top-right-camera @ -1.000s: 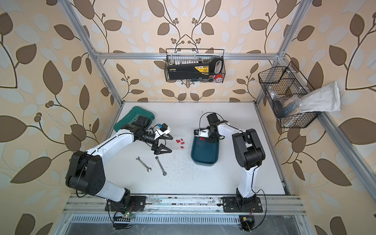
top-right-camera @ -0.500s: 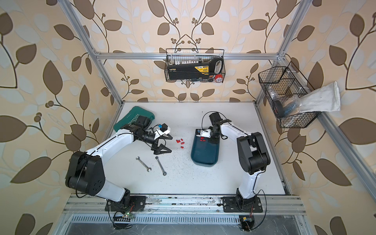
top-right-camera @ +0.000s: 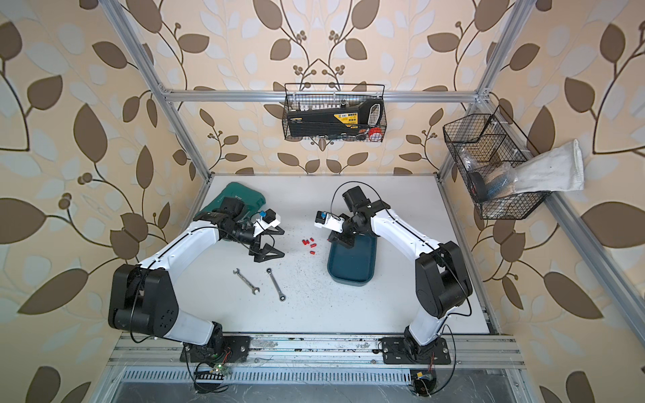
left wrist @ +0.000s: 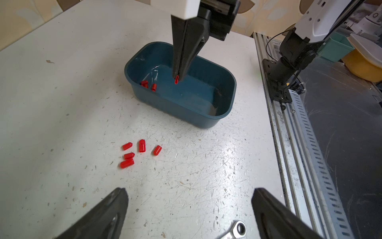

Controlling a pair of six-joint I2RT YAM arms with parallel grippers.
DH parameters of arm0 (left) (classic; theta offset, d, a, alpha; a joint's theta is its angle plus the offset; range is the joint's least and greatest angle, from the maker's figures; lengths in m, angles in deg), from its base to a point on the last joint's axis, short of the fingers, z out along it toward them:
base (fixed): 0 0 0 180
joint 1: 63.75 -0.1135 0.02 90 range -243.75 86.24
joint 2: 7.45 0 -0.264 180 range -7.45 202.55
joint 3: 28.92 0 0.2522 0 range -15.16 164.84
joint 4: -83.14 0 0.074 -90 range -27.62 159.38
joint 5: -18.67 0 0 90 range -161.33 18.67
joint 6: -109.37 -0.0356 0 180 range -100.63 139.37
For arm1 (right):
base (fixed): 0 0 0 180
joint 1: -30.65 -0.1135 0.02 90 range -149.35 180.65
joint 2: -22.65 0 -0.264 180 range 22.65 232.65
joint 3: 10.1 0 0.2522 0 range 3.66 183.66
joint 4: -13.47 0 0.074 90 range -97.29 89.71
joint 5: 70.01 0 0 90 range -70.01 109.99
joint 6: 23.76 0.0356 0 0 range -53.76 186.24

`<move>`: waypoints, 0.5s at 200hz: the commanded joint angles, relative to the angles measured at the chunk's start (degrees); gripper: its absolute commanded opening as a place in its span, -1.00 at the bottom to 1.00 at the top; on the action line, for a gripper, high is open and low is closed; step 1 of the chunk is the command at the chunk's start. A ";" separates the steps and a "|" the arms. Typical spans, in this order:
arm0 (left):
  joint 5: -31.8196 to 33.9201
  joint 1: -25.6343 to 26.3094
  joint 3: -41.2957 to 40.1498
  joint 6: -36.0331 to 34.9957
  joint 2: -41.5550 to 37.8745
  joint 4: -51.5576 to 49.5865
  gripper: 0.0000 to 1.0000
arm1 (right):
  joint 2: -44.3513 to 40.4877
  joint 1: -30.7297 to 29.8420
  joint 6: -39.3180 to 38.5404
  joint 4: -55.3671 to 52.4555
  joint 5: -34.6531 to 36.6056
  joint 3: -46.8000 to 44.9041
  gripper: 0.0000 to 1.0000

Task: Take the screw protection sleeves out of the storage box
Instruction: Place the screw protection sleeve at the center of the board.

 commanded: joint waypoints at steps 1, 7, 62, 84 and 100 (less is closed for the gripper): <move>-1.31 -1.18 1.83 -3.27 -3.88 -3.11 0.97 | 5.42 -2.60 6.33 2.03 0.45 3.32 -1.00; -1.59 -1.40 1.78 -3.27 -4.03 -3.20 0.98 | 6.88 -3.38 6.95 2.52 1.71 4.37 -1.00; -3.31 -2.12 1.62 -4.01 -4.73 -3.89 0.97 | 19.16 -6.75 18.71 8.83 7.30 10.17 -0.91; -4.12 -2.13 1.69 -4.31 -4.76 -4.16 0.97 | 22.19 -7.49 20.95 9.82 9.50 11.55 -0.82; -4.61 -2.13 1.94 -4.54 -4.48 -4.55 0.97 | 24.00 -7.53 21.73 8.71 9.51 12.98 -0.71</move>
